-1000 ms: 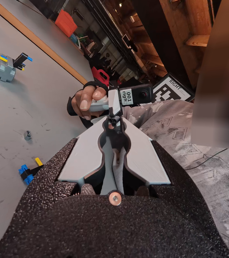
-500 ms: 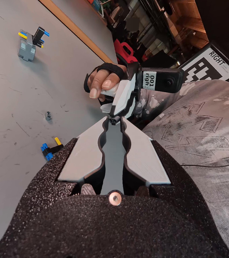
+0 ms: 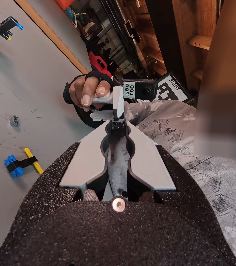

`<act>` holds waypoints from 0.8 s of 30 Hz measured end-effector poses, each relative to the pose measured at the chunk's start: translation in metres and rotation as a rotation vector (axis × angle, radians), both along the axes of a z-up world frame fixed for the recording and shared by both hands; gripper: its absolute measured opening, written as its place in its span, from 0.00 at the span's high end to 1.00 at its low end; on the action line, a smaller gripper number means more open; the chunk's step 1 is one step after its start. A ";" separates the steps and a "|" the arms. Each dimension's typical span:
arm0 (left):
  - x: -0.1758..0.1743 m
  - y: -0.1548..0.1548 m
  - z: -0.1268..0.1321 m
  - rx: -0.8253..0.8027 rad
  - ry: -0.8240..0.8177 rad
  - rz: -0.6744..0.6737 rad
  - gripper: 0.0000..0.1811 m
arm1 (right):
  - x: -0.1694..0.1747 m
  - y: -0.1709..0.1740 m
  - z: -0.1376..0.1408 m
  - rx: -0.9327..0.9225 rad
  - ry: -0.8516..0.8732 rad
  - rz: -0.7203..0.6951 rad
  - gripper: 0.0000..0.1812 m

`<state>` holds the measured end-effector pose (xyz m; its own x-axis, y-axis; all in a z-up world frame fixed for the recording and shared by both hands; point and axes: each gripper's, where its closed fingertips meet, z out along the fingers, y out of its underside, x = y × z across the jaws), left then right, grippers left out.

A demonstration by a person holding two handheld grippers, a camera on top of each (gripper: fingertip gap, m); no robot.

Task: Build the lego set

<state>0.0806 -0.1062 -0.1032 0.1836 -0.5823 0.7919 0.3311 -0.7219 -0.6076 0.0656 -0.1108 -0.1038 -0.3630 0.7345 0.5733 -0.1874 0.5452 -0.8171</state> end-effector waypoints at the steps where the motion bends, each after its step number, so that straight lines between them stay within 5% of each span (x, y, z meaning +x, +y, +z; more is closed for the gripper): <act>1: 0.000 0.000 0.000 -0.006 -0.009 -0.002 0.91 | 0.000 0.000 0.000 -0.002 0.002 0.000 0.96; 15: -0.012 0.015 -0.021 0.008 0.247 0.149 0.91 | -0.010 0.012 -0.017 0.023 -0.075 -0.075 0.95; 21: -0.014 0.016 -0.013 0.065 0.235 0.165 0.86 | -0.011 0.017 -0.011 -0.031 -0.070 -0.081 0.96; 24: -0.036 0.024 0.001 0.146 0.312 0.276 0.85 | -0.010 0.039 0.005 -0.156 -0.040 -0.133 0.96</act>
<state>0.0447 -0.0827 -0.1019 0.5653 -0.5795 0.5870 0.2840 -0.5313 -0.7981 0.0558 -0.0718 -0.0986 -0.2770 0.8564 0.4357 -0.0885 0.4288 -0.8991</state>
